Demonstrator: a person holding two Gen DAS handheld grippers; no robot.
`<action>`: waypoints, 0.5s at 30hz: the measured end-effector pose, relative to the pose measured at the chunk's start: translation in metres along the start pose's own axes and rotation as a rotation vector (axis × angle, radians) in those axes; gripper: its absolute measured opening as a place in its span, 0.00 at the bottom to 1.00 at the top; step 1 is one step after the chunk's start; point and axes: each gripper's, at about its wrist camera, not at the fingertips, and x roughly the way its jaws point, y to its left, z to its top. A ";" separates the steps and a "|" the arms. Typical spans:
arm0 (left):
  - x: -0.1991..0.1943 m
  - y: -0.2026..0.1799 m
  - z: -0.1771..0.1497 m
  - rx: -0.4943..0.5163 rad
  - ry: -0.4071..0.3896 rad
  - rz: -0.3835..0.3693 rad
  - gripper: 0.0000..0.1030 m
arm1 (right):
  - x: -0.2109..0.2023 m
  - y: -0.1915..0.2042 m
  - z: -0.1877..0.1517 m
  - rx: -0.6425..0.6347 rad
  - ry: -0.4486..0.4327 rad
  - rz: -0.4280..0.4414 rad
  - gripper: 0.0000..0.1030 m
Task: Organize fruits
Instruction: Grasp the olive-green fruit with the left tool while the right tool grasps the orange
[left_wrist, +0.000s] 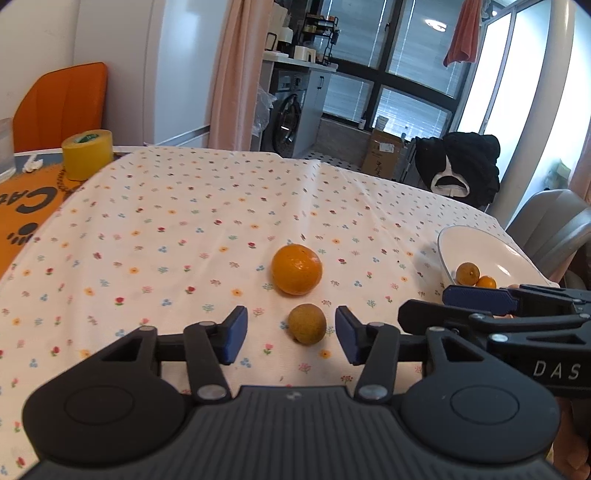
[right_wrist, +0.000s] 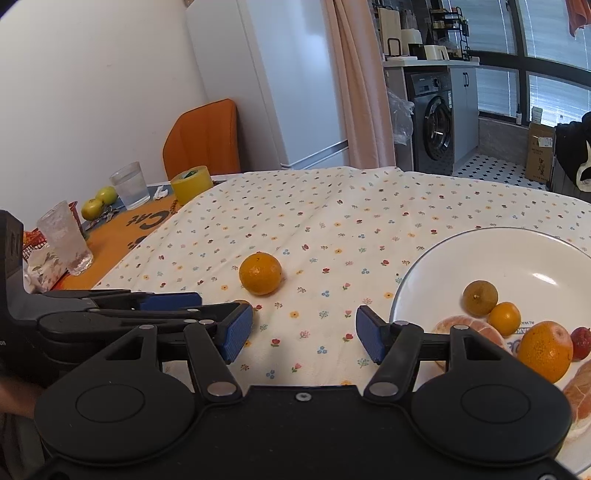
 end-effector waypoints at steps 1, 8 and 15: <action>0.002 0.000 0.000 0.001 0.004 -0.002 0.46 | 0.001 0.000 0.000 -0.001 0.001 -0.003 0.60; 0.015 -0.001 -0.001 -0.025 0.035 -0.032 0.22 | 0.006 -0.002 0.003 0.004 0.004 -0.005 0.60; 0.004 0.009 0.003 -0.041 0.006 -0.011 0.22 | 0.015 0.004 0.007 -0.003 0.007 0.020 0.61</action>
